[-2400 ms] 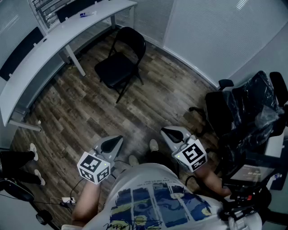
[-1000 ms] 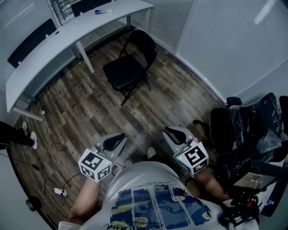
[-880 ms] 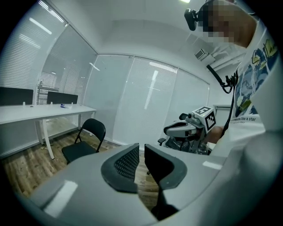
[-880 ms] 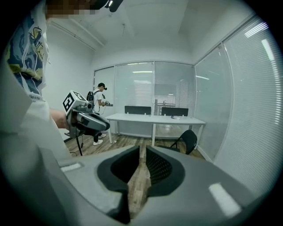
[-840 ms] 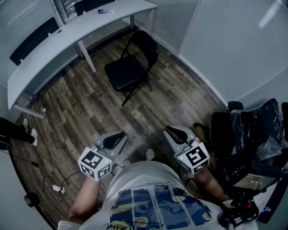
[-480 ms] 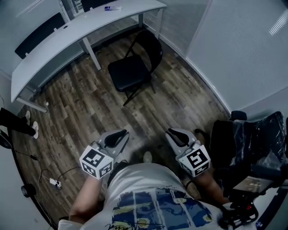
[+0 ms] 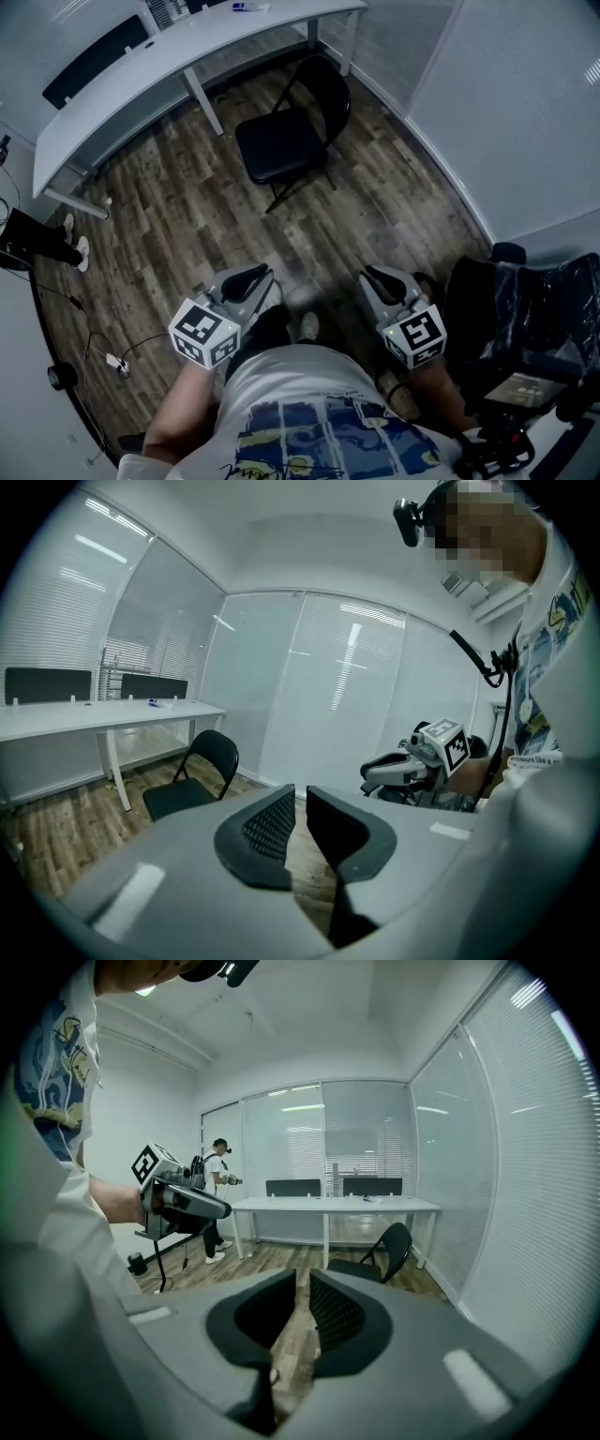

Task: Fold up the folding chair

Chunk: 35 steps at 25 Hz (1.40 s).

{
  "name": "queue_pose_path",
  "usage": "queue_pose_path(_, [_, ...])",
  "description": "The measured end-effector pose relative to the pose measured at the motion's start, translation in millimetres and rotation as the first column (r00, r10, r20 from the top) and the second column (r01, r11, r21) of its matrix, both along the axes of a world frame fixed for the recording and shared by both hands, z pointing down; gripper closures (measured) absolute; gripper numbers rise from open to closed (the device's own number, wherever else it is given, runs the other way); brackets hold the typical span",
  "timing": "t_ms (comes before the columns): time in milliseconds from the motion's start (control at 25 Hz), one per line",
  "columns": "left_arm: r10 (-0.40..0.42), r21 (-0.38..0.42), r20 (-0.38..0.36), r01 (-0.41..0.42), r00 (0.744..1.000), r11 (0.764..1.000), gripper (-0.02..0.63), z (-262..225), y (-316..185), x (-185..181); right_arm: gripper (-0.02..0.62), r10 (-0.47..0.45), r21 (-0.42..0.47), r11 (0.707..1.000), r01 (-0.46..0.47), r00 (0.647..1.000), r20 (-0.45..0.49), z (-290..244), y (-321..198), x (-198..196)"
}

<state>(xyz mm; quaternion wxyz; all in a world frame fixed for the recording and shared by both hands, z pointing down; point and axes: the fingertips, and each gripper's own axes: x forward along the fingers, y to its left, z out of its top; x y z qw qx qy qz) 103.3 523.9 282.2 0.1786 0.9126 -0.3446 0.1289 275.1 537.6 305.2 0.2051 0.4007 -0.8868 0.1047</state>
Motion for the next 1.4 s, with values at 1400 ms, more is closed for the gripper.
queue_pose_path(1400, [0.024,-0.015,-0.059,-0.025,0.998,1.000,0.540,35.2,-210.6,-61.9,0.499,0.031,0.010,0.999,-0.030,0.995,-0.094,-2.2,-219.7,-59.8])
